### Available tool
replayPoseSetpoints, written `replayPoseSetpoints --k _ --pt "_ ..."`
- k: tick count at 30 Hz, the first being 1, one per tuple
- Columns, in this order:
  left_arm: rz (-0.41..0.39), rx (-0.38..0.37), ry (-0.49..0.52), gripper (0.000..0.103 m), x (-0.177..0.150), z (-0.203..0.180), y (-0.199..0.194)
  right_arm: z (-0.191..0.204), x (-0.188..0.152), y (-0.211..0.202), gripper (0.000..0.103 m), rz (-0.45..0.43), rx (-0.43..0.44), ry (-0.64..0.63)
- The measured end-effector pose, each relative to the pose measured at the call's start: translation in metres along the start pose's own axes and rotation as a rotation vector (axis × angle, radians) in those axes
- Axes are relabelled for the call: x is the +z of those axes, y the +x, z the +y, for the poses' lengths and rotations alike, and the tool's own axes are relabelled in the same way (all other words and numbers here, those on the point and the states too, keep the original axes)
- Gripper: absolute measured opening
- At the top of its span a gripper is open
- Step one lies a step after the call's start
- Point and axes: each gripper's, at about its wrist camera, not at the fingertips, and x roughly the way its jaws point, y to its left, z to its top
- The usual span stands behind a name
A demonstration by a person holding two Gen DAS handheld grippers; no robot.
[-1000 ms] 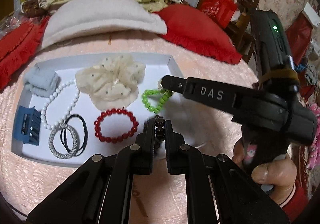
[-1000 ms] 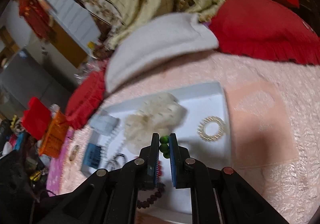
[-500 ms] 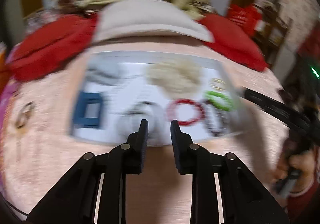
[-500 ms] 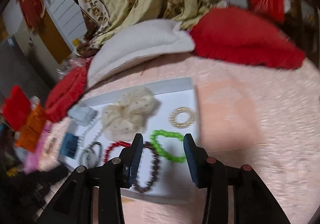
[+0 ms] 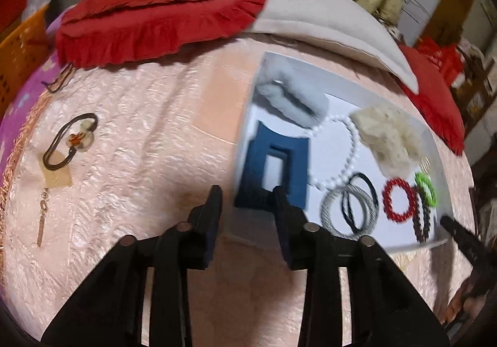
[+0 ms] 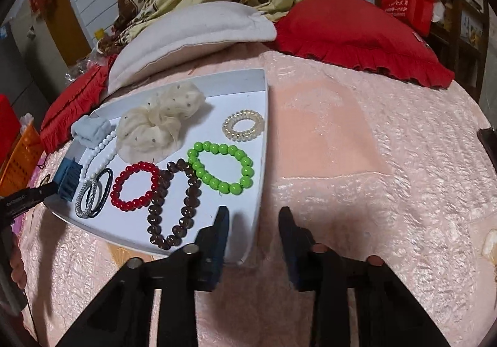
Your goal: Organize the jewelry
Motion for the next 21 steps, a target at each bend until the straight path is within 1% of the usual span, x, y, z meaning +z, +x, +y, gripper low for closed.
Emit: replayPoseSetpoints --k 1,2,4,6,9,10,13,15,16,17,18,19,21 --pt "-0.002 0.008 0.008 0.029 -0.002 -0.003 0.0 0.001 0.0 0.002 0.02 0.003 0.005 0.0" --pt "-0.004 0.013 0.014 0.029 -0.003 -0.005 0.0 0.001 0.001 0.003 0.019 0.005 0.005 -0.001" --pt "-0.004 0.015 0.016 0.029 -0.007 -0.006 -0.003 0.001 0.001 0.004 0.019 -0.004 -0.009 -0.004" --pt "-0.009 0.023 0.028 0.029 -0.014 -0.008 -0.007 -0.001 0.003 0.006 0.019 -0.003 0.001 0.007" --pt "-0.017 0.054 0.044 0.029 -0.021 -0.012 -0.01 -0.003 0.004 0.007 0.019 -0.002 0.018 0.016" --pt "-0.034 0.07 0.05 0.029 -0.024 -0.015 -0.012 -0.003 0.005 0.008 0.019 -0.001 0.019 0.011" --pt "-0.045 0.105 0.066 0.029 -0.026 -0.021 -0.015 -0.005 0.007 0.011 0.019 -0.001 0.025 0.006" --pt "-0.05 0.113 0.064 0.029 -0.027 -0.021 -0.021 -0.006 0.009 0.009 0.019 -0.004 0.026 0.014" --pt "-0.065 0.111 0.062 0.029 -0.027 -0.022 -0.027 -0.007 0.009 0.003 0.02 -0.014 0.032 0.024" --pt "-0.085 0.108 0.063 0.029 -0.028 -0.023 -0.036 -0.008 0.01 -0.002 0.023 -0.027 0.039 0.032" --pt "-0.102 0.114 0.063 0.029 -0.029 -0.023 -0.043 -0.009 0.01 -0.009 0.034 -0.044 0.043 0.037" --pt "-0.12 0.122 0.063 0.029 -0.03 -0.024 -0.051 -0.008 0.009 -0.018 0.043 -0.068 0.04 0.036" --pt "-0.158 0.137 0.06 0.03 -0.034 -0.025 -0.068 -0.004 0.007 -0.031 0.043 -0.104 0.025 0.021"
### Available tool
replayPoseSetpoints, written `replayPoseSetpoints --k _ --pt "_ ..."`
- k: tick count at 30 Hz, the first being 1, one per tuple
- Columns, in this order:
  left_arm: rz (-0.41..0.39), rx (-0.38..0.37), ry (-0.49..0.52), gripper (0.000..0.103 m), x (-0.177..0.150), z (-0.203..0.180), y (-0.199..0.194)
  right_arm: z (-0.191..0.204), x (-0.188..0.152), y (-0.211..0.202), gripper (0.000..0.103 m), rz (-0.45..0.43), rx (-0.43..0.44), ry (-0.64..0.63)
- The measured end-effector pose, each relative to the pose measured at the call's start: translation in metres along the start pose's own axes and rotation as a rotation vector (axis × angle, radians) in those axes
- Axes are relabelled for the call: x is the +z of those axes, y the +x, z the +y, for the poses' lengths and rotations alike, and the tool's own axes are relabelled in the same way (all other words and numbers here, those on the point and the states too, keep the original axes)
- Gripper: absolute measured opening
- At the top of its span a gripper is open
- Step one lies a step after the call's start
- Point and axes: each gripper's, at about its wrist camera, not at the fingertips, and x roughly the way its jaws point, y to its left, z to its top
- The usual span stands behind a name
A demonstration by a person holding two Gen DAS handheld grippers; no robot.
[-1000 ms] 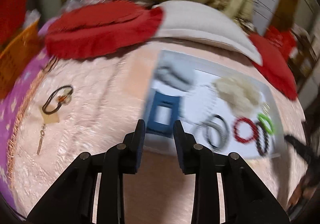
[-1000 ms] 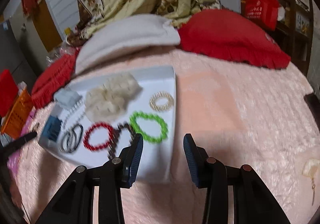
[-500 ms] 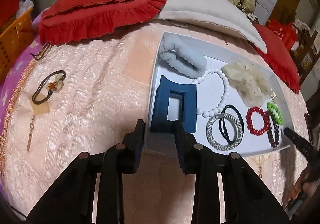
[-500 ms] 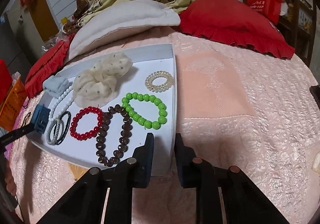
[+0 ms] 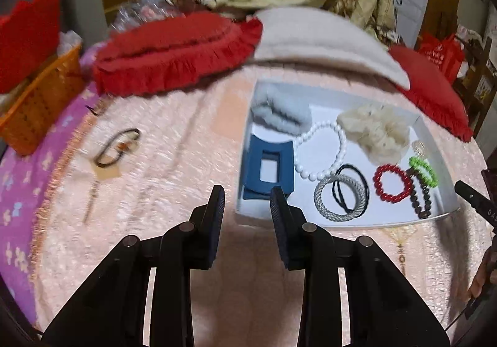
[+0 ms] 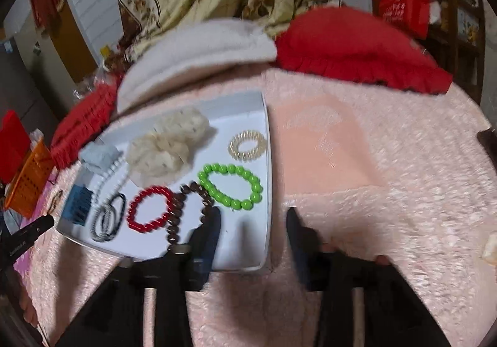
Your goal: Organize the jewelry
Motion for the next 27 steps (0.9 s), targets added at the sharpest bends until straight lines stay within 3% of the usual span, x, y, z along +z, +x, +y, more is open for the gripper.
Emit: replayPoseSetpoints --k 6,10,12,16,19,23,27 --pt "-0.158 0.104 -0.003 0.05 -0.015 0.002 -0.06 0.024 -0.015 -0.04 0.043 -0.042 0.035 -0.043" --pt "-0.25 0.167 -0.069 0.065 -0.031 0.01 -0.105 0.047 -0.037 -0.07 0.043 -0.067 0.068 -0.066" --pt "-0.289 0.195 -0.109 0.081 -0.04 0.015 -0.129 0.062 -0.052 -0.084 0.044 -0.072 0.092 -0.09" --pt "-0.351 0.266 -0.109 0.081 -0.053 0.016 -0.164 0.085 -0.079 -0.102 0.043 -0.084 0.079 -0.137" --pt "-0.354 0.213 -0.112 0.081 -0.063 0.017 -0.181 0.093 -0.095 -0.109 0.044 -0.068 0.091 -0.127" --pt "-0.325 0.196 -0.108 0.081 -0.072 0.015 -0.191 0.098 -0.109 -0.11 0.044 -0.025 0.107 -0.09" --pt "-0.304 0.167 -0.095 0.081 -0.08 0.011 -0.197 0.108 -0.116 -0.122 0.044 -0.049 0.075 -0.128"
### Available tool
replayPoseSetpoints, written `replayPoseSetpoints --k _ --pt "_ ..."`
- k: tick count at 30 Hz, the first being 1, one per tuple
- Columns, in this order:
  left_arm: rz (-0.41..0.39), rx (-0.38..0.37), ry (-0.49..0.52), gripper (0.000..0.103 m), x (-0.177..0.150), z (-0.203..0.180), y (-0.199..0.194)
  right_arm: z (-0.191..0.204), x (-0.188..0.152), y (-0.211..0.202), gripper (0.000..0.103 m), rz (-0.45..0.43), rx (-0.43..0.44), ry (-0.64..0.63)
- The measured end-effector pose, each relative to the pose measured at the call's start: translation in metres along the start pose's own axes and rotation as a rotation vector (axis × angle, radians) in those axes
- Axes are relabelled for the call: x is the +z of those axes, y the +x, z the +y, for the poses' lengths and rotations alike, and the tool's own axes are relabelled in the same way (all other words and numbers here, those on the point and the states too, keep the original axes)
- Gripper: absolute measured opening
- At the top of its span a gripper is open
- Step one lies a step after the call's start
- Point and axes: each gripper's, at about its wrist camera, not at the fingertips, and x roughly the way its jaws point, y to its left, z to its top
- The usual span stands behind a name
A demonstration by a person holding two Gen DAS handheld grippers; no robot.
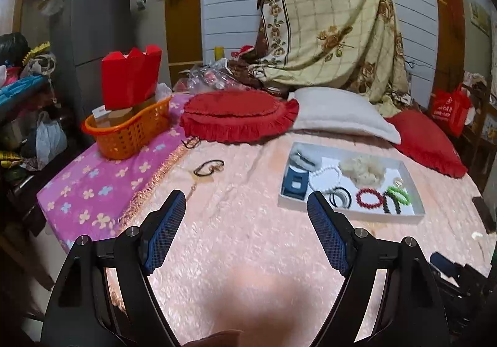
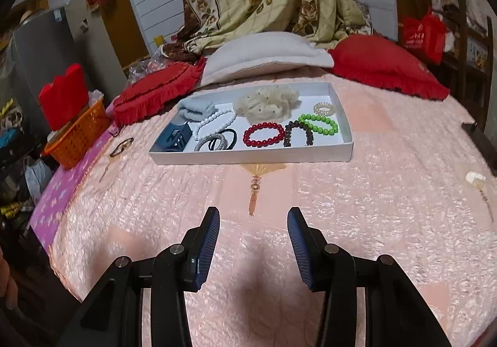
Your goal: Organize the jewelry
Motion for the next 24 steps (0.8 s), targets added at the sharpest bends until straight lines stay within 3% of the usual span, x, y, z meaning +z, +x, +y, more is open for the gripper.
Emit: replayPoseSetpoints --k 6,13,24 --pt "0.065 -0.017 0.021 0.082 -0.017 -0.005 -0.007 0.009 -0.005 -0.018 0.044 -0.04 -0.045 -0.027" --pt "0.157 -0.044 0.062 0.082 -0.044 -0.015 0.0 0.003 -0.021 -0.01 0.044 0.018 -0.088 0.011" --pt "0.228 -0.081 0.089 0.082 -0.058 -0.024 0.011 0.009 -0.024 -0.007 0.044 0.018 -0.145 -0.021"
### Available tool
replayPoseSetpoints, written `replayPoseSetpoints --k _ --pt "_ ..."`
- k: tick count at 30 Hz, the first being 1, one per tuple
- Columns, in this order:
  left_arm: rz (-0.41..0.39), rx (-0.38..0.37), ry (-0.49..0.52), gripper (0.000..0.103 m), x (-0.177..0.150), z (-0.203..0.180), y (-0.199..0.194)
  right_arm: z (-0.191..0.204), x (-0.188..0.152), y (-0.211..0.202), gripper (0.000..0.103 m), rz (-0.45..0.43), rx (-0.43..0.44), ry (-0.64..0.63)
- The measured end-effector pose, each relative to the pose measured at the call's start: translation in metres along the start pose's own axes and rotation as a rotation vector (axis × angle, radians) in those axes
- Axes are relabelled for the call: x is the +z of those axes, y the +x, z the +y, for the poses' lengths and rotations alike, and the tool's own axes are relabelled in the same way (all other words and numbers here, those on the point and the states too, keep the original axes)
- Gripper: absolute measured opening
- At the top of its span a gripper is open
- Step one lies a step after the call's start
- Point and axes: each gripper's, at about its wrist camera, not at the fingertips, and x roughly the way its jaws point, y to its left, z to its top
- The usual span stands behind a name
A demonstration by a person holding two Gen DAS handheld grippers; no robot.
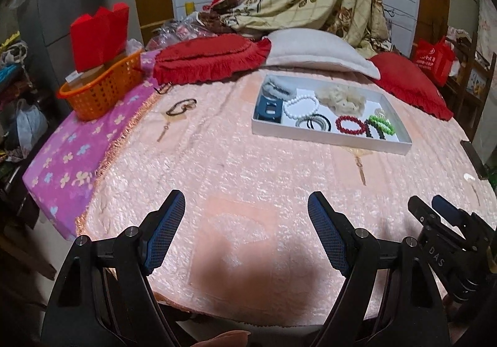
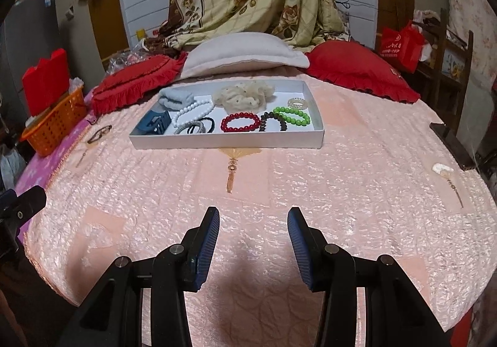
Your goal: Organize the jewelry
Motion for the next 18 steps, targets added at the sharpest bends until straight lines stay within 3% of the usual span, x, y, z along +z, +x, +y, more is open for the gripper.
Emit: replayPoseSetpoints --k 8,18 --pt "0.035 -0.022 -0.007 0.082 -0.003 -0.001 0.007 0.002 0.002 0.001 0.044 0.007 -0.021 -0.032" --pt "0.051 -0.029 -0.009 0.082 -0.005 -0.002 0.01 -0.002 0.011 -0.001 0.044 -0.015 -0.114 -0.101"
